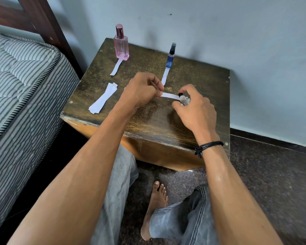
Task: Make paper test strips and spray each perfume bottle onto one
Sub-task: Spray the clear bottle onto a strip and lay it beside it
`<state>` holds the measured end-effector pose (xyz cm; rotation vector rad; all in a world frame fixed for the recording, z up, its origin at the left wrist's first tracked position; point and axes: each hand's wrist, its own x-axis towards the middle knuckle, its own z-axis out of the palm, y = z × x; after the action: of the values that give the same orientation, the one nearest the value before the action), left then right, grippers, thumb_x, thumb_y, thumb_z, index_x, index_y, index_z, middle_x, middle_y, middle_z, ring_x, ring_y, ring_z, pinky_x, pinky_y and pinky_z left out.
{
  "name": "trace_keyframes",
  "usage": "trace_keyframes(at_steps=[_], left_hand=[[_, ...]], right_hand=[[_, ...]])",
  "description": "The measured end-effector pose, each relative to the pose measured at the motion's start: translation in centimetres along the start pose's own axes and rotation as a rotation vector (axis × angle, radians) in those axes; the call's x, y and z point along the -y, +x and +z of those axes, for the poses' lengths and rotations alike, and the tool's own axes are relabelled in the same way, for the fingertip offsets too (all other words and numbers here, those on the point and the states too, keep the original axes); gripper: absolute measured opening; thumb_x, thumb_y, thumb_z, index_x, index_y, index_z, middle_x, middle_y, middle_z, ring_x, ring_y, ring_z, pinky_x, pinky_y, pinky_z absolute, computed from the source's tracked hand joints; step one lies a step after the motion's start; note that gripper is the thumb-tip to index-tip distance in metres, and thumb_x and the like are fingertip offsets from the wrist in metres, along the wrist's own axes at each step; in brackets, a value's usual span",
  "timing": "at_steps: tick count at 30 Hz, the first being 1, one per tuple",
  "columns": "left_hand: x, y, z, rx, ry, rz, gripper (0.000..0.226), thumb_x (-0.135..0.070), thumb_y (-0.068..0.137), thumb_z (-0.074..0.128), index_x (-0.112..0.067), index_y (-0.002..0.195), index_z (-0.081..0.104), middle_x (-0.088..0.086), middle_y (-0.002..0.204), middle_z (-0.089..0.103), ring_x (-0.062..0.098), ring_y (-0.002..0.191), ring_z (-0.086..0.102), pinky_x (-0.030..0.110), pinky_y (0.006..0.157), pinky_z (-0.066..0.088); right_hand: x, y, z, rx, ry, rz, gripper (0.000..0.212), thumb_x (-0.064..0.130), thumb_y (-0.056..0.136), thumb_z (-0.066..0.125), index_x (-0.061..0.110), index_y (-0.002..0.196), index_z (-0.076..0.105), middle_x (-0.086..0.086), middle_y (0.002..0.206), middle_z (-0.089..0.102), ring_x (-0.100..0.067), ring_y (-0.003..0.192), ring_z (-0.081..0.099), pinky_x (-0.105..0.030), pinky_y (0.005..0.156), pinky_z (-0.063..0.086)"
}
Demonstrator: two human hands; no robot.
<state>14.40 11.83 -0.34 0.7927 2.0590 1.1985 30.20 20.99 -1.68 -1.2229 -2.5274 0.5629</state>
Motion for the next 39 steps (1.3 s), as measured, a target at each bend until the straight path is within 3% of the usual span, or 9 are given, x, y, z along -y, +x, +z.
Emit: trace_keyframes(at_steps=[15, 22, 29, 36, 39], left_hand=[[-0.1, -0.1, 0.0, 0.003, 0.004, -0.003, 0.015, -0.017, 0.069, 0.074, -0.031, 0.07, 0.072, -0.009, 0.074, 0.075, 0.016, 0.086, 0.073, 0.049, 0.099, 0.051], [-0.2, -0.3, 0.0, -0.005, 0.008, -0.004, 0.015, -0.013, 0.073, 0.074, -0.028, 0.072, 0.072, -0.008, 0.074, 0.075, 0.016, 0.085, 0.074, 0.049, 0.097, 0.052], [-0.2, -0.4, 0.0, -0.004, 0.008, -0.005, 0.016, -0.01, 0.076, 0.075, -0.025, 0.074, 0.072, -0.007, 0.072, 0.074, 0.014, 0.082, 0.074, 0.047, 0.097, 0.053], [-0.3, -0.5, -0.1, 0.001, 0.013, -0.006, 0.016, -0.01, 0.076, 0.075, -0.026, 0.073, 0.072, -0.008, 0.071, 0.074, 0.013, 0.081, 0.074, 0.047, 0.098, 0.052], [-0.4, -0.5, -0.1, 0.001, 0.019, -0.01, 0.018, -0.01, 0.076, 0.075, -0.027, 0.072, 0.072, -0.01, 0.071, 0.074, 0.014, 0.084, 0.074, 0.048, 0.098, 0.052]], right_hand=[[0.1, 0.1, 0.0, -0.004, -0.015, -0.007, 0.029, 0.047, 0.093, 0.064, 0.035, 0.118, 0.057, 0.005, 0.083, 0.06, -0.025, 0.074, 0.058, -0.034, 0.066, 0.049], [0.2, 0.0, -0.2, -0.004, -0.002, -0.002, 0.026, 0.045, 0.093, 0.065, 0.033, 0.115, 0.058, 0.006, 0.082, 0.056, -0.024, 0.075, 0.05, -0.032, 0.066, 0.039], [0.0, 0.1, -0.4, 0.028, 0.063, 0.021, 0.029, 0.044, 0.093, 0.065, 0.036, 0.12, 0.057, 0.008, 0.089, 0.062, -0.023, 0.079, 0.061, -0.034, 0.068, 0.047], [-0.9, 0.2, -1.2, 0.061, 0.411, 0.169, 0.028, 0.038, 0.088, 0.065, 0.044, 0.114, 0.058, 0.013, 0.096, 0.067, -0.013, 0.081, 0.067, -0.039, 0.076, 0.057], [-1.2, 0.4, -1.7, 0.021, 0.679, 0.252, 0.031, 0.027, 0.09, 0.064, 0.038, 0.119, 0.06, 0.003, 0.086, 0.065, -0.003, 0.061, 0.057, -0.026, 0.057, 0.049]])
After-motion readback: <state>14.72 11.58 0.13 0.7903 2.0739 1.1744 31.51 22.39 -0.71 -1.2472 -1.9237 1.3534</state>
